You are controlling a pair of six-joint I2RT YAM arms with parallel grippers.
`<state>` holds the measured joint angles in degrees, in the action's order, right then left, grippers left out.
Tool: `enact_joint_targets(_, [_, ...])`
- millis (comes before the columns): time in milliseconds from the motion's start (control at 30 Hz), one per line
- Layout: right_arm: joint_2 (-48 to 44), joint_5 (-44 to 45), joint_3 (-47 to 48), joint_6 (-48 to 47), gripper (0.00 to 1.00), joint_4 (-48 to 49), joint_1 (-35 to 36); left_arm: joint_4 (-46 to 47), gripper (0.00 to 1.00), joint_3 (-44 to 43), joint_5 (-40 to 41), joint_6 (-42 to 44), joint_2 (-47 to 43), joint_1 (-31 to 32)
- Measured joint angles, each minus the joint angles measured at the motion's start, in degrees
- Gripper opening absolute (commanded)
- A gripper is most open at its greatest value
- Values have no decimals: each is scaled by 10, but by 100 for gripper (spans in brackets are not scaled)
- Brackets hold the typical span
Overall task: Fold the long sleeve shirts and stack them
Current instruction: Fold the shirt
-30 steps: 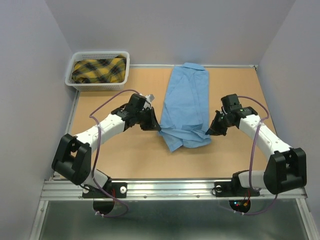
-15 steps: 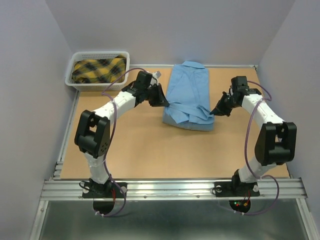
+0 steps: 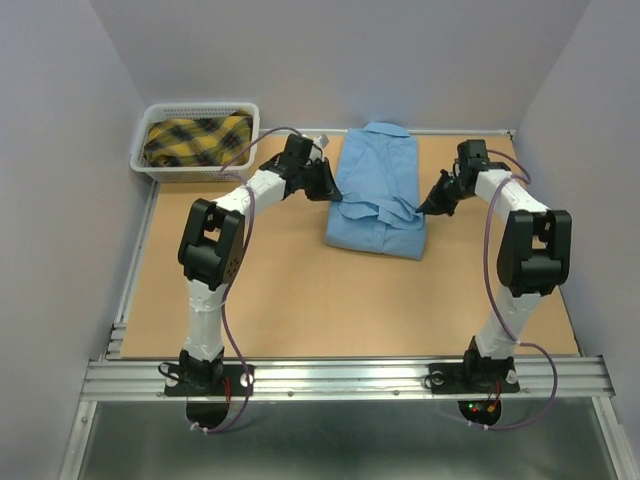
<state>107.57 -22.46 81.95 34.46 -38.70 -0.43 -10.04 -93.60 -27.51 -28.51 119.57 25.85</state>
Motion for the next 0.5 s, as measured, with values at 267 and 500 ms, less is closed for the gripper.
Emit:
enact_joint_targets(267, [34,1,51,-5,1,6,0,17,0,-47,21,25,7,0])
enact_joint_targets(500, [66,5,63,-13,3,19,-2,42,3,-75,25,35,37,0])
